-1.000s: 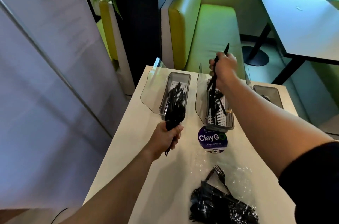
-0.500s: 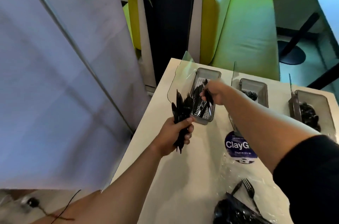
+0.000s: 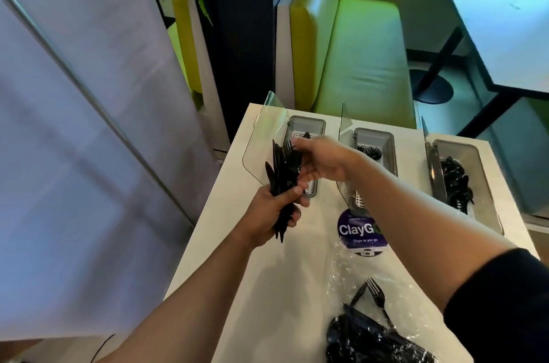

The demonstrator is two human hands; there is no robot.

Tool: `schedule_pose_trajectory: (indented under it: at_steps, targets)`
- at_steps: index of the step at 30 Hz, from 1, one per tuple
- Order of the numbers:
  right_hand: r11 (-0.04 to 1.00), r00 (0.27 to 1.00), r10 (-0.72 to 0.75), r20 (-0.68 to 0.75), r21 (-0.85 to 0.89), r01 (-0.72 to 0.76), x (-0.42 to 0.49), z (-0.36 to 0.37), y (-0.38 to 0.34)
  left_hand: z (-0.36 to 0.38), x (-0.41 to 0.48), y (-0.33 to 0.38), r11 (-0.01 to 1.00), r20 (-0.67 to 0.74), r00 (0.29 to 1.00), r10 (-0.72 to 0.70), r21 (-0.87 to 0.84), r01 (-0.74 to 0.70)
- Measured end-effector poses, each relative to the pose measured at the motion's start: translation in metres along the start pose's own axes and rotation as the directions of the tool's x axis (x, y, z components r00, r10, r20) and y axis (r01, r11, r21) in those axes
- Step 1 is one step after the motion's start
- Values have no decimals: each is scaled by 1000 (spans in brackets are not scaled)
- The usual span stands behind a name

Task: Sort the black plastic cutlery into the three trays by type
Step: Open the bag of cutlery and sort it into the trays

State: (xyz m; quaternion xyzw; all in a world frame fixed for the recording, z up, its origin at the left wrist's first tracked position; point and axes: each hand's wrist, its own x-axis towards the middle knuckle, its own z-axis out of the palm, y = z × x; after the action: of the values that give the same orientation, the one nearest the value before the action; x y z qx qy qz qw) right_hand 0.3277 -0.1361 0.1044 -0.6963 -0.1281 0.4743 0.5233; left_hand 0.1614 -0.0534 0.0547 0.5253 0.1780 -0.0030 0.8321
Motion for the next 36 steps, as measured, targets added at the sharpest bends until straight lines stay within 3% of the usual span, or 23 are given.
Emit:
schedule_pose_trajectory:
  at_steps: [3,10,14,20,25,27,31,36]
  targets:
    - [996,999,-46,-21,72,47,-17,-9,0,14,-2,2,999,19,1000,2,43,-3]
    - [994,986,-85,-144,-81,74,-46,-26,5,43,-9,-1,992,116,993,-27,127,12]
    - [983,957,-127,-261,95,156,-62,-36,2,58,-12,-4,991,149,988,-49,129,30]
    - [861,797,-242,-554,256,440,-84,-66,-11,73,-12,-8,988,175,983,-64,149,38]
    - [766,716,-239,-656,326,555,-95,-87,-16,79,-9,-13,988,152,987,-52,154,29]
    - [799,736,-240,-633,301,520,-99,-88,-9,81,-8,-13,988,102,994,-41,153,25]
    - [940,854,-245,-458,102,324,-101,-79,19,84,-3,-15,991,25,999,-33,132,30]
    - [972,902,-228,-367,-140,189,-103,-51,43,85,3,-18,992,-36,999,-24,122,28]
